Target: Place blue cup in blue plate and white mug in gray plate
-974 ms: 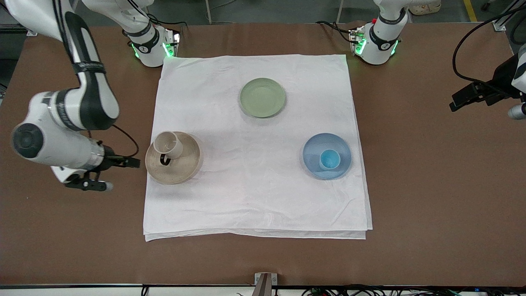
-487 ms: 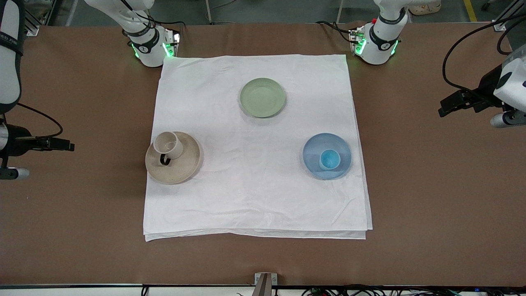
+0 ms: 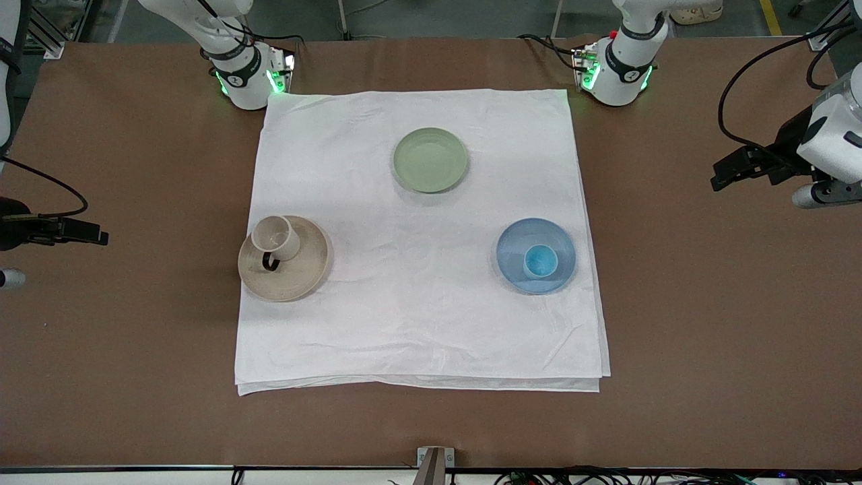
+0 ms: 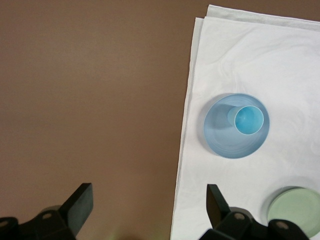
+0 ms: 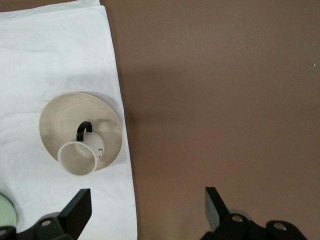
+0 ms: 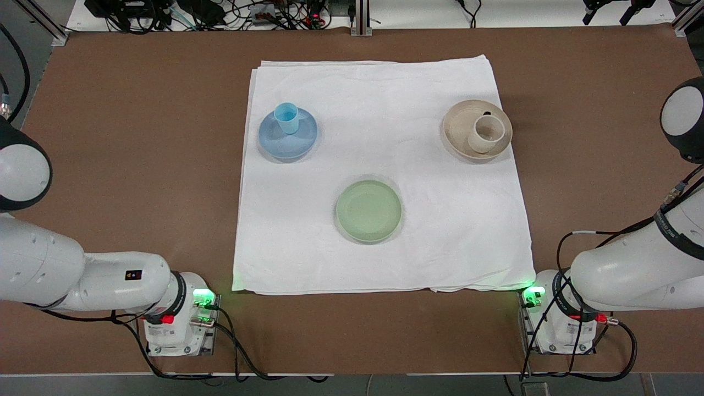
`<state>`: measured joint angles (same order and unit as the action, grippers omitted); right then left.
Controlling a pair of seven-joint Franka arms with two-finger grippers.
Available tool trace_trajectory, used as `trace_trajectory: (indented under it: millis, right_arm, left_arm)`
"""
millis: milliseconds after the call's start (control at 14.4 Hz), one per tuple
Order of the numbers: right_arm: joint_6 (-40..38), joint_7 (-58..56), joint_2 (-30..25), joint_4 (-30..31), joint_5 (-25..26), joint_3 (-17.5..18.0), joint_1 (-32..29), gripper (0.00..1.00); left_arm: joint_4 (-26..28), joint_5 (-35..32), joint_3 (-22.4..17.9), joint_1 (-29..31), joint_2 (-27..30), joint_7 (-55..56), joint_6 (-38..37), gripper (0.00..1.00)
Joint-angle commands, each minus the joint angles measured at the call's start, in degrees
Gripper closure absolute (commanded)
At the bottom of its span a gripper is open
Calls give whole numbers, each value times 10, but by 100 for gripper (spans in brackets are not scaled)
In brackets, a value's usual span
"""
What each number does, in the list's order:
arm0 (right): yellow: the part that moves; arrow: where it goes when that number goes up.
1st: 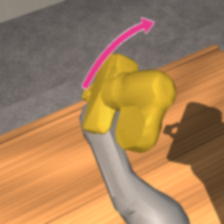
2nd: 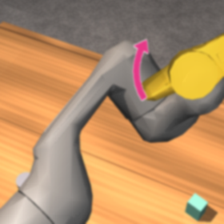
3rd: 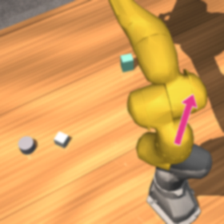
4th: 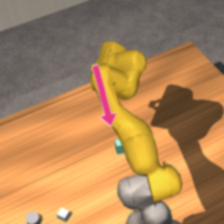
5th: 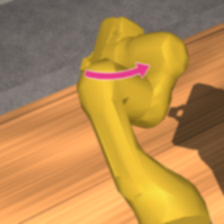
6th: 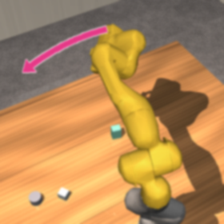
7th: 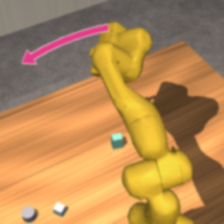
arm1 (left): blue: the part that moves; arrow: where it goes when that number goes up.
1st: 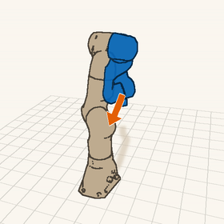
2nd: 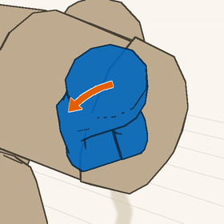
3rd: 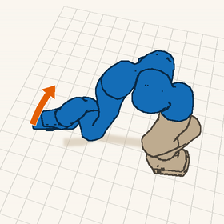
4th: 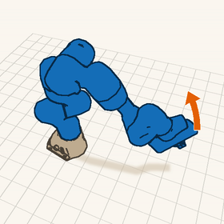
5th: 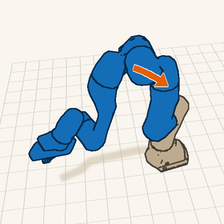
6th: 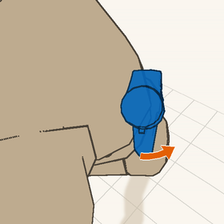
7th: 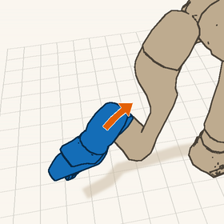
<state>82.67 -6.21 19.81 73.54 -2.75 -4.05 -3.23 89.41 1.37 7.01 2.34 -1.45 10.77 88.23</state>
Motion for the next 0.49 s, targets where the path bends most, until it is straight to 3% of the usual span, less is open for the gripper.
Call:
trace_trajectory:
  millis: [0,278,417]
  right_arm:
    - [-14,2,-9,-6,9,5,0,0]
    - [-13,2,-68,62,11,3,19,0]
    - [-10,3,-85,80,18,-23,44,0]
  left_arm:
    - [2,1,4,-1,11,-8,-2,0]
    - [-16,3,4,-2,11,-9,-2,0]
    - [-18,5,5,-2,11,-9,-2,0]
